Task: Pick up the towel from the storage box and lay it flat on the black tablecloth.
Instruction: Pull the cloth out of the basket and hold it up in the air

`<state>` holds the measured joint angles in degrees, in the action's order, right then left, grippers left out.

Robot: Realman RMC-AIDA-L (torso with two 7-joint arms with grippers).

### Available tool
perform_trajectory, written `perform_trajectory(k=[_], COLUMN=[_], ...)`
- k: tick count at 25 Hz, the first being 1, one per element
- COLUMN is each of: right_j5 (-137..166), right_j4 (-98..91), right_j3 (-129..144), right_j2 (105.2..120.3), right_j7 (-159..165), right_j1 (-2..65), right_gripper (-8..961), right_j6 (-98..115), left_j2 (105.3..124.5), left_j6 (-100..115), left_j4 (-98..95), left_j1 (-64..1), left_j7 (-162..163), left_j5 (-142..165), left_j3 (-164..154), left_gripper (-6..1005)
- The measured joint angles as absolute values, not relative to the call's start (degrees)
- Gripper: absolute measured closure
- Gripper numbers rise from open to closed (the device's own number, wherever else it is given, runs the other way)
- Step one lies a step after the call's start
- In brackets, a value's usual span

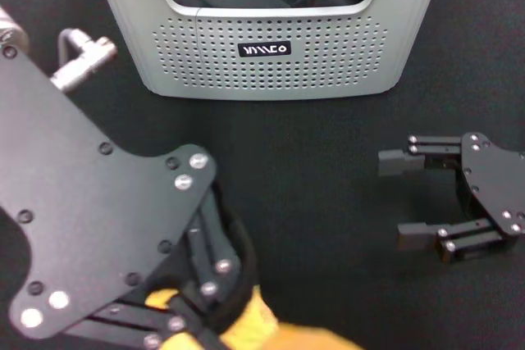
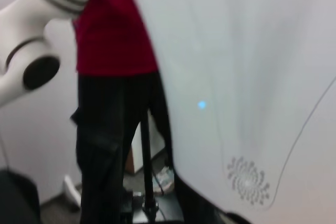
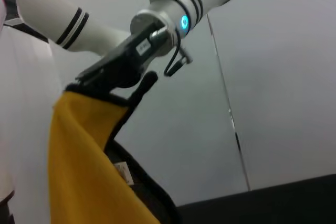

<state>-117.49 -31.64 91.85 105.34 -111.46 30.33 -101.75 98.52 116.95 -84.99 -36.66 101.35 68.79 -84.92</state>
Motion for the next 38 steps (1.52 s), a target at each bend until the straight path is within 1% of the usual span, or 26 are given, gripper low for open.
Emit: perform_trajectory(k=[2, 3, 4, 6, 7, 9, 10, 11, 12, 13, 14, 16, 18, 19, 21, 26, 27, 31, 33, 36, 37, 38], right_j5=[-117.1, -117.1, -117.1, -117.2, -117.2, -116.7, -115.7, -115.1, -114.3, -113.9, -113.5, -113.5, -113.1, -112.8, -112.2, -111.3, -111.2, -111.0, -110.7, -110.4, -110.4, -110.4], right_j4=[-31.9, -31.9, -32.0, -32.0, -32.0, -31.8, -31.3, -30.9, -30.6, -30.5, -30.5, -31.0, -31.1, -31.1, -31.1, -31.2, -31.5, -34.1, -36.9, -41.0, -44.1, -44.1], right_j3=[91.8, 91.8, 91.8, 91.5, 90.9, 88.4, 86.0, 84.4, 82.7, 81.6, 80.8, 80.6, 80.9, 80.9, 80.9, 80.9, 81.0, 81.7, 83.7, 87.0, 88.9, 88.9], right_j2=[105.26, 105.26, 105.25, 105.25, 105.24, 105.42, 105.67, 105.86, 106.1, 106.29, 106.44, 106.57, 106.58, 106.65, 106.94, 107.6, 108.02, 108.32, 107.99, 107.04, 106.49, 106.49], right_j7=[-111.4, -111.4, -111.5, -111.8, -112.0, -112.9, -114.1, -115.0, -115.9, -116.2, -116.4, -116.4, -116.2, -116.2, -116.2, -115.8, -114.1, -111.3, -110.5, -110.1, -110.0, -110.0], right_j1=[30.0, 29.9, 29.8, 29.5, 29.2, 28.2, 27.4, 27.0, 26.6, 26.4, 26.1, 26.1, 26.3, 26.5, 26.9, 28.7, 29.7, 30.6, 30.9, 31.5, 31.8, 31.8], right_gripper=[179, 180, 182, 185, 196, 219, 230, 242, 253, 253, 254, 255, 255, 256, 256, 258, 259, 260, 261, 262, 262, 262], right_j6=[-101.8, -101.8, -101.9, -101.9, -101.9, -101.7, -101.4, -101.3, -101.3, -101.3, -101.4, -101.5, -101.5, -101.5, -101.5, -101.6, -101.8, -102.1, -102.4, -102.6, -102.7, -102.7], left_j2=[100.09, 101.43, 103.0, 106.76, 109.08, 111.9, 112.5, 112.34, 111.7, 110.26, 109.28, 106.1, 104.43, 104.04, 104.28, 107.21, 107.43, 107.74, 107.7, 107.45, 107.32, 107.32], left_j6=[116.9, 116.8, 116.7, 116.6, 116.5, 116.5, 116.6, 116.6, 116.6, 116.7, 116.7, 116.8, 116.8, 116.8, 116.8, 116.7, 116.7, 116.7, 116.7, 116.7, 116.7, 116.7], left_j4=[-85.0, -84.7, -84.6, -84.5, -84.5, -84.6, -84.5, -84.5, -84.4, -84.2, -84.0, -82.8, -81.8, -81.1, -79.9, -77.8, -77.7, -77.0, -76.7, -76.7, -76.7, -76.7], left_j1=[-37.0, -37.2, -37.4, -37.5, -37.5, -37.8, -37.9, -38.0, -38.0, -37.8, -37.7, -37.6, -37.5, -37.3, -37.1, -36.8, -36.8, -37.6, -38.0, -38.1, -38.2, -38.2], left_j7=[100.4, 100.2, 100.3, 100.8, 101.2, 101.8, 101.9, 101.9, 101.6, 101.1, 100.6, 98.5, 96.9, 96.4, 96.0, 95.1, 94.9, 94.6, 94.1, 93.1, 92.9, 92.9], left_j5=[69.6, 71.2, 73.7, 79.0, 82.5, 86.3, 87.1, 87.0, 86.0, 83.7, 81.9, 76.0, 73.6, 73.4, 74.3, 79.4, 80.3, 82.6, 82.5, 81.7, 81.1, 81.1], left_j3=[-83.8, -82.5, -80.6, -75.8, -71.9, -66.5, -64.6, -63.9, -63.9, -65.5, -66.7, -71.9, -75.4, -77.1, -78.6, -78.4, -78.3, -79.2, -79.7, -79.9, -79.9, -79.9], left_gripper=[984, 984, 984, 984, 984, 984, 984, 984, 984, 984, 984, 984, 984, 984, 984, 985, 985, 985, 985, 985, 985, 985])
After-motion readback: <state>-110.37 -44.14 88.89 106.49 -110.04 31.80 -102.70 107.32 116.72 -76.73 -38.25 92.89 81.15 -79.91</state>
